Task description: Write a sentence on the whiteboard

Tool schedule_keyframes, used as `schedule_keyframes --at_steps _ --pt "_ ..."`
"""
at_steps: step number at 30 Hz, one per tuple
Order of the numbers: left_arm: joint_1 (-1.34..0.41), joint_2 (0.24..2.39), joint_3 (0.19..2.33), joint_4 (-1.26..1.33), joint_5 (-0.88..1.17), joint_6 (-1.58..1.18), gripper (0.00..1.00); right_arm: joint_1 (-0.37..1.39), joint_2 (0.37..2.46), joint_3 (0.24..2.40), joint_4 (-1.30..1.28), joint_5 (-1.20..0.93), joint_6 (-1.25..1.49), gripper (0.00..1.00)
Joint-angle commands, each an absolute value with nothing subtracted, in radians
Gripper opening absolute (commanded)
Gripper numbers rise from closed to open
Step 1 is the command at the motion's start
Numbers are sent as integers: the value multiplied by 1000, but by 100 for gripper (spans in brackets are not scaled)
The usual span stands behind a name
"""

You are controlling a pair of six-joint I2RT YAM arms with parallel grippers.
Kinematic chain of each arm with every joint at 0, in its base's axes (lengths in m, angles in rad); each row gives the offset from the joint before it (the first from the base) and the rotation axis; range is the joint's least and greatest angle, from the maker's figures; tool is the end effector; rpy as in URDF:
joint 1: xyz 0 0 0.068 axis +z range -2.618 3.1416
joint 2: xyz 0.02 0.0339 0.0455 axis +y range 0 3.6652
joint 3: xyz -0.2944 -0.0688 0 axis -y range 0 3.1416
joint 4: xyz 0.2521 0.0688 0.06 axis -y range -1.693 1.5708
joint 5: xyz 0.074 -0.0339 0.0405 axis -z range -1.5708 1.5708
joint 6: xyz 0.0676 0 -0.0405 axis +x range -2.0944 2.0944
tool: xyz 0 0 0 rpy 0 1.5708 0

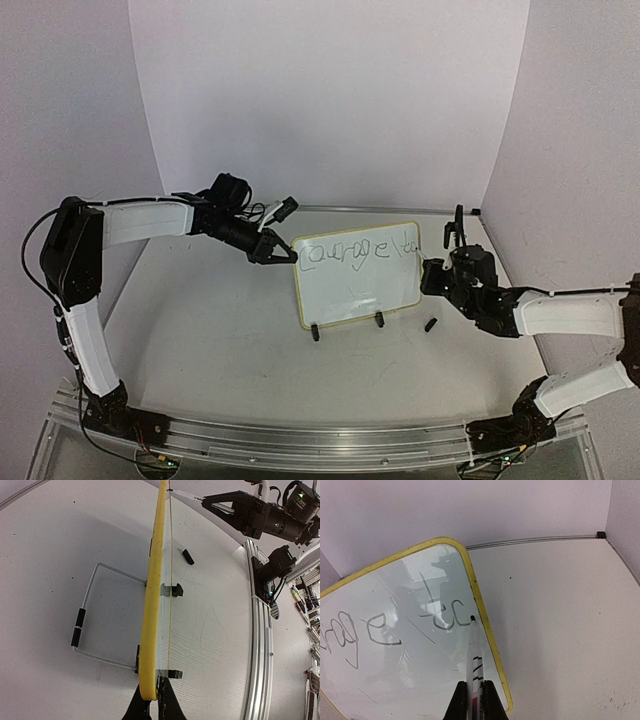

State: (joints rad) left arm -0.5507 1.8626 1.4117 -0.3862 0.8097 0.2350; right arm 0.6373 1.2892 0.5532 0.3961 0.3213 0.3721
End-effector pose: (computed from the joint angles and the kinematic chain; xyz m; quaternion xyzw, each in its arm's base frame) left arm 0.3481 -0.2712 0.2500 0.4590 0.7386 -0.4149 0.2678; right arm 0.2502 0.1587 0.2255 -0.0150 0.8111 0.1612 0.5620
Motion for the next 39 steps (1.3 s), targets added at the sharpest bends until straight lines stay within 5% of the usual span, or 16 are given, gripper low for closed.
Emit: schedule_keyframes --at_steps 1,16,30,39 --pt "-551 1877 1419 -402 684 328 0 634 1300 616 403 334 339 0" --pt "-550 1877 1420 -403 683 327 0 634 1319 604 405 281 354 0" --pt "-551 1866 1416 -393 683 318 0 647 1008 610 213 144 378 0" --pt "-551 1866 1416 -393 689 314 0 861 1055 636 215 131 401 0"
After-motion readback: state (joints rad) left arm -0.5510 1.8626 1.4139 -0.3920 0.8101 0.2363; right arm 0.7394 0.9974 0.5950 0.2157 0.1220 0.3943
